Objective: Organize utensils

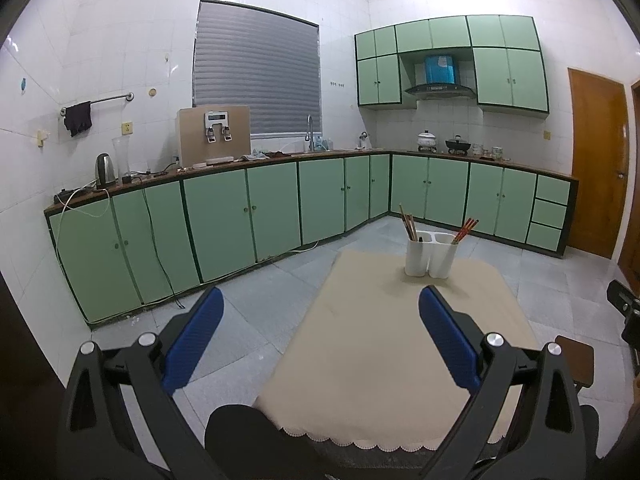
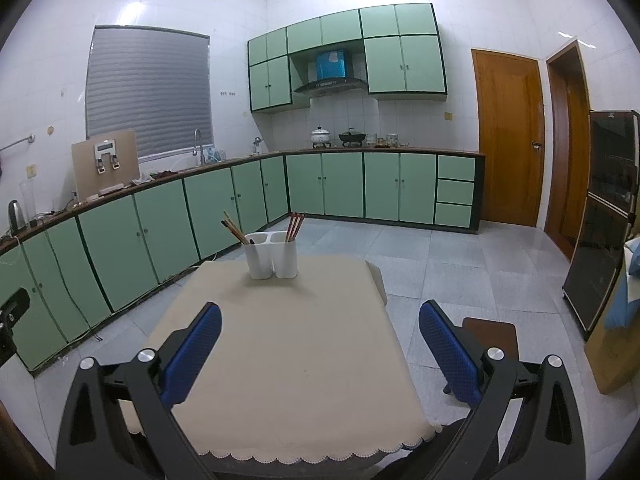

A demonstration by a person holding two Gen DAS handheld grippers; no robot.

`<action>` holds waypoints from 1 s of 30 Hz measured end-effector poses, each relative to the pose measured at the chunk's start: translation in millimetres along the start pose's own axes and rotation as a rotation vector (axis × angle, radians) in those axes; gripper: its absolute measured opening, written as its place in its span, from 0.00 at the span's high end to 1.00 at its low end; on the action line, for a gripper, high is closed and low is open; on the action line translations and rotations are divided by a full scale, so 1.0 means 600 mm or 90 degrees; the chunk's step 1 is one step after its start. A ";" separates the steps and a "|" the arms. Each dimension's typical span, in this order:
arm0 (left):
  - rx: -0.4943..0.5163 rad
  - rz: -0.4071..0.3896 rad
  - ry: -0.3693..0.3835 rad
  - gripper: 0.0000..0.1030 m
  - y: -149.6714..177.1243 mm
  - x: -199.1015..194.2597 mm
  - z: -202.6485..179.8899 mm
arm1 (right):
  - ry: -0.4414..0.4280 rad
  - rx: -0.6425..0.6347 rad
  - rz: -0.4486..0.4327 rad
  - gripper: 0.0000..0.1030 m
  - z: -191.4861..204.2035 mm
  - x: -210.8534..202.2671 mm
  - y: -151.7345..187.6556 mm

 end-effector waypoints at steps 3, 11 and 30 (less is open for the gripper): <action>-0.001 -0.005 -0.001 0.08 -0.001 -0.005 0.002 | 0.001 0.000 -0.005 0.06 0.000 -0.002 -0.001; -0.002 -0.008 -0.002 0.08 0.000 -0.007 0.001 | 0.000 0.000 -0.013 0.06 0.003 -0.009 -0.001; 0.000 -0.010 0.001 0.08 -0.006 -0.011 -0.002 | -0.002 0.003 -0.015 0.06 -0.004 -0.015 -0.012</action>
Point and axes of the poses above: each gripper's, at about its wrist camera, not at the fingertips, and x roughly the way its jaws point, z to its left, y to its underside, the point moved 5 cm from there along x, roughly the way its jaws point, and after that the axes turned 11 degrees about -z, right-handed, at the moved point
